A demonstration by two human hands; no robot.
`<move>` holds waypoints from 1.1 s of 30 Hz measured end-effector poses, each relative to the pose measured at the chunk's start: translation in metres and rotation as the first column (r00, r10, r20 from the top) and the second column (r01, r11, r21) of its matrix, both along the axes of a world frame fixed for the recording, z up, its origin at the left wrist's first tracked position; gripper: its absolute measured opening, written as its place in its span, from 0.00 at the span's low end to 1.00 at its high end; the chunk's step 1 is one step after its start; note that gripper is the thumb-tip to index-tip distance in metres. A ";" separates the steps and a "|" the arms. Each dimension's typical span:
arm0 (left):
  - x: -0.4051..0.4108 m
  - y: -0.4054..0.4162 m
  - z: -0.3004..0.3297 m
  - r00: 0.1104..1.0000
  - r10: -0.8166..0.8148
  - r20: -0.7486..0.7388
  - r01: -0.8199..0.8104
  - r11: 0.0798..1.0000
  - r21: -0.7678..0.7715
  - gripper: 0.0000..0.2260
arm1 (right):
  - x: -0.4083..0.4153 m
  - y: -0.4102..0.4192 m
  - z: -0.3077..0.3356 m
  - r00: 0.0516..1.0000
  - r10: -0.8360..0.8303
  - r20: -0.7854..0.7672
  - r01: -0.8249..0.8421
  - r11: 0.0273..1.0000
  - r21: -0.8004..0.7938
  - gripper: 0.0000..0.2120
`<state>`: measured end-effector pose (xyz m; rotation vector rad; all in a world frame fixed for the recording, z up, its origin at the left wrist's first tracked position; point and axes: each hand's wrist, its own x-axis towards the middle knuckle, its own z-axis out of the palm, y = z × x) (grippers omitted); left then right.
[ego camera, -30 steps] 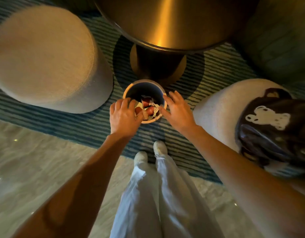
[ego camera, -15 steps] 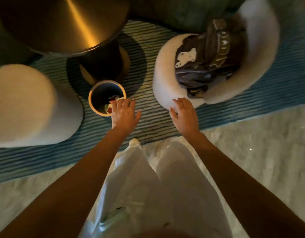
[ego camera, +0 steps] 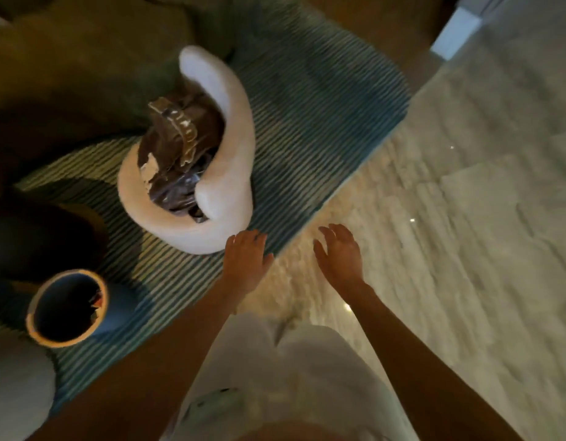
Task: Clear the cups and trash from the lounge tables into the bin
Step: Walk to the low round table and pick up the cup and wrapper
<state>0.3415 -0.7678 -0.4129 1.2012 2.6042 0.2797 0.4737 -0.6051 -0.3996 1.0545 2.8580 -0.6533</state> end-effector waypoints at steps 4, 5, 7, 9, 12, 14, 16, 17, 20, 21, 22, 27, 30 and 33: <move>-0.002 0.095 0.022 0.984 -0.173 -0.029 0.175 0.983 0.063 0.21 | 0.031 0.082 0.018 0.994 -0.113 0.002 0.112 0.993 0.036 0.19; -0.007 0.120 0.028 0.975 -0.215 -0.055 0.218 0.974 0.061 0.21 | 0.034 0.102 0.023 0.990 -0.139 -0.007 0.139 0.989 0.049 0.19; -0.024 0.168 0.040 0.958 -0.271 -0.097 0.280 0.955 0.094 0.19 | 0.031 0.142 0.033 0.979 -0.201 -0.025 0.202 0.977 0.063 0.19; -0.046 0.215 0.051 0.944 -0.299 -0.141 0.318 0.938 0.138 0.19 | 0.017 0.179 0.041 0.972 -0.232 -0.047 0.235 0.969 0.074 0.19; -0.087 0.286 0.068 0.929 -0.323 -0.183 0.350 0.926 0.144 0.19 | -0.022 0.233 0.053 0.958 -0.268 -0.101 0.276 0.959 0.065 0.19; -0.119 0.331 0.078 0.924 -0.327 -0.198 0.358 0.922 0.146 0.20 | -0.056 0.271 0.062 0.960 -0.247 -0.128 0.256 0.965 0.061 0.19; -0.155 0.375 0.088 0.923 -0.322 -0.210 0.354 0.925 0.138 0.21 | -0.094 0.313 0.070 0.967 -0.215 -0.134 0.225 0.972 0.065 0.19; -0.173 0.396 0.095 0.922 -0.321 -0.217 0.352 0.928 0.125 0.22 | -0.113 0.334 0.075 0.969 -0.210 -0.132 0.220 0.973 0.068 0.19; -0.229 0.454 0.113 0.917 -0.317 -0.243 0.350 0.931 0.107 0.22 | -0.166 0.393 0.093 0.971 -0.195 -0.140 0.208 0.974 0.091 0.19; -0.246 0.472 0.119 0.914 -0.318 -0.252 0.352 0.930 0.104 0.22 | -0.182 0.412 0.100 0.968 -0.194 -0.156 0.210 0.973 0.092 0.18; -0.261 0.489 0.125 0.913 -0.317 -0.258 0.351 0.931 0.098 0.23 | -0.197 0.430 0.107 0.966 -0.194 -0.173 0.212 0.973 0.089 0.18; -0.327 0.575 0.146 0.934 -0.258 -0.246 0.289 0.953 0.097 0.23 | -0.265 0.519 0.134 0.966 -0.143 -0.213 0.172 0.977 0.124 0.18; -0.366 0.636 0.154 0.946 -0.221 -0.236 0.255 0.959 0.126 0.22 | -0.305 0.582 0.142 0.970 -0.112 -0.218 0.145 0.979 0.146 0.18; -0.406 0.701 0.165 0.948 -0.162 -0.276 0.216 0.960 0.178 0.21 | -0.348 0.655 0.149 0.973 -0.058 -0.223 0.095 0.983 0.156 0.18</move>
